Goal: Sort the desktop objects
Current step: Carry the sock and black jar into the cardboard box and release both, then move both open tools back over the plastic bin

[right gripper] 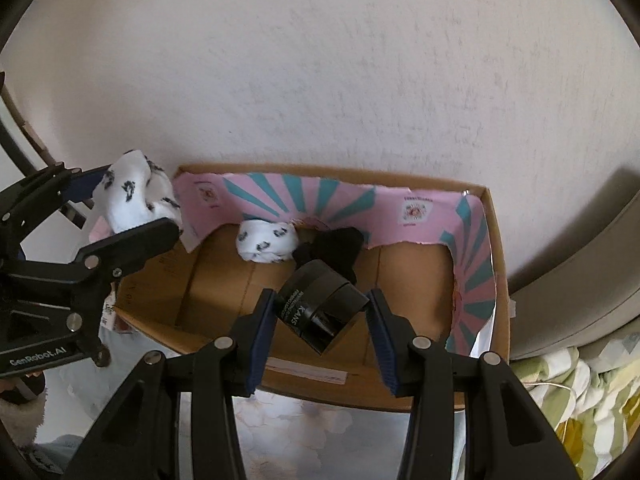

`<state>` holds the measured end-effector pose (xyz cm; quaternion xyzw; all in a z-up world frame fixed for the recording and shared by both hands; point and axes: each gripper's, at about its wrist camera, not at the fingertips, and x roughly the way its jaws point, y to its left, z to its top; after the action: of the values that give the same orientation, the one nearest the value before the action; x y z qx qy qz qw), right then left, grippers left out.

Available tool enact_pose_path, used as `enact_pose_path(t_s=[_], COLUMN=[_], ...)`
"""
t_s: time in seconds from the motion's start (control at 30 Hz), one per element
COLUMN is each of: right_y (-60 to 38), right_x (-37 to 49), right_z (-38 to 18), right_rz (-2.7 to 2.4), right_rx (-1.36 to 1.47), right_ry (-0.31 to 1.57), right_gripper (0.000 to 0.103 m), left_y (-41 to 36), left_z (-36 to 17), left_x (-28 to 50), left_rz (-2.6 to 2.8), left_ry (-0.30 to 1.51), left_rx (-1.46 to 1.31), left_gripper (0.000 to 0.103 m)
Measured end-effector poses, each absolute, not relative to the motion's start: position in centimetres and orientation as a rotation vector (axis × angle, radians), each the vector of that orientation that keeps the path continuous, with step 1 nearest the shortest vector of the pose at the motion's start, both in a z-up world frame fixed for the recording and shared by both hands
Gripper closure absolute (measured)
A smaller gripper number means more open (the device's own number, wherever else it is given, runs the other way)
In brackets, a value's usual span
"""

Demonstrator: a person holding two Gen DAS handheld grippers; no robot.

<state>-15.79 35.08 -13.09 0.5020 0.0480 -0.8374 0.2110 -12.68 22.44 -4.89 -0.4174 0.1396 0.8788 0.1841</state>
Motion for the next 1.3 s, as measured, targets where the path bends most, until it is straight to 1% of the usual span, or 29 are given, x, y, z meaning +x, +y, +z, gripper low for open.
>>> enact_pose_path(t_s=[0.13,0.17,0.23,0.27,0.3,0.33,0.37,0.4,0.43,0.47,0.57,1.0,1.17,1.3], right_y=[35.3,35.3,35.0,34.9,34.8,34.8,34.8,34.9,35.0,35.1,35.4,34.5,32.7,30.8], right_x=[-16.3,-16.4,-16.7,-16.8,-16.9,-16.9,-16.8,-16.7,-16.7,-16.5,-16.2,-13.4,-12.1,-10.2], right_z=[-13.8,-14.0,-14.4,-14.7,-14.9,-15.0,-14.9,-14.7,-14.4,-14.1,-13.1,-8.4,-6.6,-4.4], right_rz=[-2.318,-2.312,-2.296,-2.285,-2.279,-2.276,-2.275,-2.287,-2.3,-2.319,-2.356,-2.462,-2.461,-2.466], right_rx=[1.415,1.421,1.442,1.458,1.466,1.463,1.459,1.455,1.45,1.438,1.403,1.292,1.302,1.201], right_ry=[0.131,0.135,0.157,0.166,0.166,0.157,0.148,0.14,0.139,0.138,0.131,0.125,0.202,0.231], right_gripper=[0.061,0.061,0.061,0.061,0.061,0.059,0.051,0.046,0.034,0.027,0.026,0.025,0.025,0.025], left_y=[22.3,22.2,22.2,22.1,21.9,21.7,21.5,21.2,21.0,20.8,19.8,12.9,8.9,4.6], left_z=[-5.8,-6.1,-6.7,-6.9,-6.8,-6.7,-6.6,-6.3,-6.1,-5.8,-4.7,1.6,4.2,6.5], left_x=[-13.2,-13.3,-13.8,-13.9,-13.9,-14.0,-14.0,-13.9,-13.9,-13.7,-13.2,-11.4,-10.5,-9.2], left_rz=[2.477,2.479,2.488,2.495,2.506,2.507,2.504,2.503,2.51,2.518,2.529,2.619,2.671,2.727], left_ry=[0.412,0.418,0.43,0.433,0.423,0.413,0.403,0.402,0.412,0.425,0.428,0.302,0.272,0.23], left_rx=[-1.207,-1.222,-1.267,-1.283,-1.283,-1.279,-1.279,-1.279,-1.277,-1.272,-1.265,-1.189,-1.154,-1.119], left_gripper=[0.039,0.035,0.02,0.001,0.0,0.0,0.0,0.0,0.0,0.0,0.0,0.0,0.0,0.0])
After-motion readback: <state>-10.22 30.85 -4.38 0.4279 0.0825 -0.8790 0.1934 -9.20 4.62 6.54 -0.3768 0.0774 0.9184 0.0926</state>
